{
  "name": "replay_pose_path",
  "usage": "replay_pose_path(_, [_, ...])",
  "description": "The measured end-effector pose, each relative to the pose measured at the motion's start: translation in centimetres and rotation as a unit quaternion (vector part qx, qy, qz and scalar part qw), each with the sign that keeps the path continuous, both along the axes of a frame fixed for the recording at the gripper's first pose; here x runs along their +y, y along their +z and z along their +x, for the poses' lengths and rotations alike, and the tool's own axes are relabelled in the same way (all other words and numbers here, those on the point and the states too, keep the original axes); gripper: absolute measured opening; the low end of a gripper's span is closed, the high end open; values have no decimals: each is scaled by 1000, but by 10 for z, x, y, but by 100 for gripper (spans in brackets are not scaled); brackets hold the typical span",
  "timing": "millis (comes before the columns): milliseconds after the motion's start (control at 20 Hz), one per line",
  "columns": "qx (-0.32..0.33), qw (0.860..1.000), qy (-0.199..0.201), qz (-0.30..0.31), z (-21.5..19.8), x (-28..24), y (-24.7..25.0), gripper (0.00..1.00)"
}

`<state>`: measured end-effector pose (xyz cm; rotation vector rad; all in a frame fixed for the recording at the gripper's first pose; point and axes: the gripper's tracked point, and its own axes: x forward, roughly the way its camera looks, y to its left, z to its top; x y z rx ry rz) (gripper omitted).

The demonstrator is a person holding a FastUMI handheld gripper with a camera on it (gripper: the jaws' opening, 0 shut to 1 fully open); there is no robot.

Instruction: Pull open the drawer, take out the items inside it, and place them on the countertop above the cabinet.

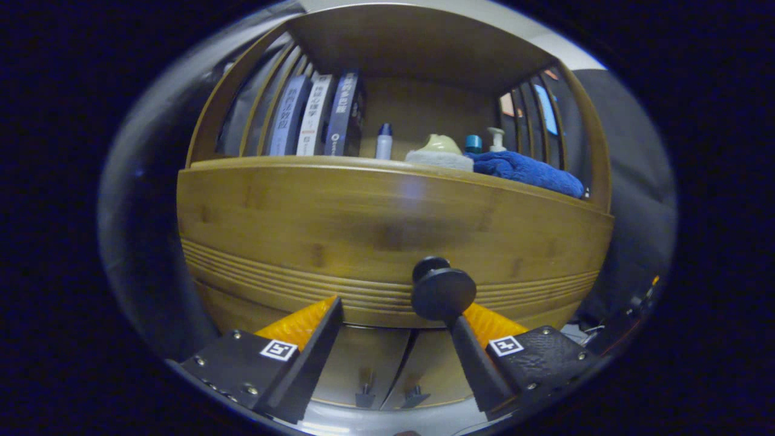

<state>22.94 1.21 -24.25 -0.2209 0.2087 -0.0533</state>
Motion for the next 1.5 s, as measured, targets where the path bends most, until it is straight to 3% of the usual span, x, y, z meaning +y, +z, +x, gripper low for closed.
replay_pose_path(500, [-8, 1000, 5, 3, 1, 2, 2, 99])
replay_pose_path(750, [17, 999, 32, 2, -5, 4, 2, 100])
replay_pose_path(1150, [-3, 998, 23, 58, -57, -1, 40, 98])
replay_pose_path(1500, [28, 994, 34, 103, -125, 16, 76, 98])
